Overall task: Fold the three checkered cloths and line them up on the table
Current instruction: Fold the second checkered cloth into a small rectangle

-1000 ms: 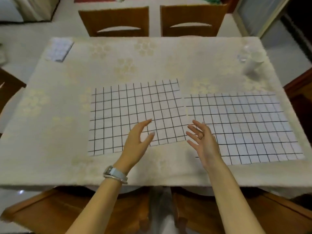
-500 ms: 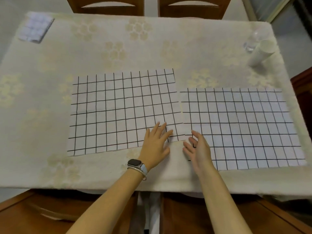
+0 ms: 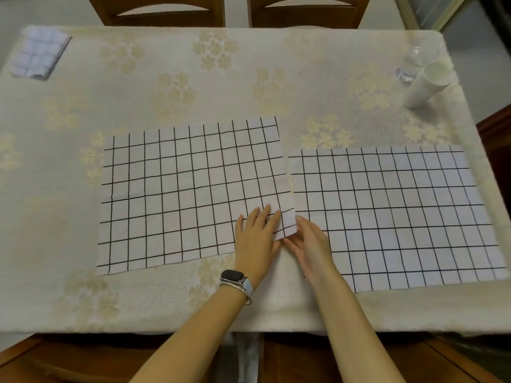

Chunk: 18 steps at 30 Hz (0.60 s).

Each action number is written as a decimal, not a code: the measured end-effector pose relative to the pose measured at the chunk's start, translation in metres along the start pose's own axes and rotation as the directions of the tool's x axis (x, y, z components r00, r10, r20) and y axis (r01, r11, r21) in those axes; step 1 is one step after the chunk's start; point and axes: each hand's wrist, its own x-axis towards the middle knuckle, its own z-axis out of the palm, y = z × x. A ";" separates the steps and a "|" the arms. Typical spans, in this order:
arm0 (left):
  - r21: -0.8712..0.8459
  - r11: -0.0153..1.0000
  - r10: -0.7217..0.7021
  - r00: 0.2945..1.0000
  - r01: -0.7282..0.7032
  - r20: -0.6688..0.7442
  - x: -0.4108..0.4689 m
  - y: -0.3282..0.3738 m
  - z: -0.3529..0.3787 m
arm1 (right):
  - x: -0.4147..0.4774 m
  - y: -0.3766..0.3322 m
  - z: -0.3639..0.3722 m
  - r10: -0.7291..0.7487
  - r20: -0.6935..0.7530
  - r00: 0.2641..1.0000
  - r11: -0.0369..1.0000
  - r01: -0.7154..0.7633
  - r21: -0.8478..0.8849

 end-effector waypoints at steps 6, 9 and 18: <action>-0.204 0.979 -0.052 0.994 0.032 -0.096 0.007 0.008 -0.004 | -0.004 -0.015 0.004 -0.063 0.035 0.997 0.997 0.065 -0.046; -0.381 0.924 -0.047 0.998 0.029 -0.039 0.004 0.013 -0.015 | -0.008 -0.024 0.004 -0.084 0.008 0.996 0.996 0.084 -0.012; -0.746 0.665 0.023 1.000 -0.025 -0.012 -0.025 0.051 -0.053 | -0.026 -0.046 0.002 -0.224 0.119 0.967 0.974 0.227 -0.017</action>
